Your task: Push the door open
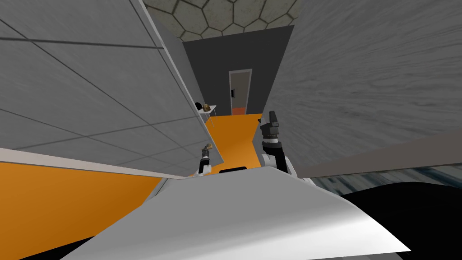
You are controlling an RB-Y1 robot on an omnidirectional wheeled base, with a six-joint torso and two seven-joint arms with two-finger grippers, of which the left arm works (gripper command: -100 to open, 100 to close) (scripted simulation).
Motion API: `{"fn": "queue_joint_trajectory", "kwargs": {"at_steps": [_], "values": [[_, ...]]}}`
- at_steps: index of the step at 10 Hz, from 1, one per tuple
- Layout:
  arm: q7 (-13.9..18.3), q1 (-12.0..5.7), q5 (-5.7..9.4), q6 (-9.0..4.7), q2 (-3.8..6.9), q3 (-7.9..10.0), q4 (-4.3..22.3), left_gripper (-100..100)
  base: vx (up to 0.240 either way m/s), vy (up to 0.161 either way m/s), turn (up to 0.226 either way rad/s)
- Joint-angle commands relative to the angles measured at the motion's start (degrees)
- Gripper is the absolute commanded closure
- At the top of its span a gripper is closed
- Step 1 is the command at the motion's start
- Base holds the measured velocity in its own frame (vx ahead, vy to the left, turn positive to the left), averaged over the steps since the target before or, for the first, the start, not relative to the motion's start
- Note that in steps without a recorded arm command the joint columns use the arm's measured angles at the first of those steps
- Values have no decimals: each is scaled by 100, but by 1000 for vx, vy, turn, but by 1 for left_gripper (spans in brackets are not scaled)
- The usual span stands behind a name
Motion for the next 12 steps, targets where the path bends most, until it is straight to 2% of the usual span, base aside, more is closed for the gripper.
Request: {"fn": "queue_joint_trajectory", "kwargs": {"at_steps": [1,2,3,6,12], "values": [[12,-132,31,-148,70,67,223,100,61,-10,-10],[12,-132,31,-148,70,67,223,100,5,7,-18],[-35,-134,100,-150,82,207,244,100,107,-38,70],[-87,-135,180,-153,93,365,269,100,189,-107,85],[-173,-138,308,-157,104,623,309,100,168,-49,44]]}}
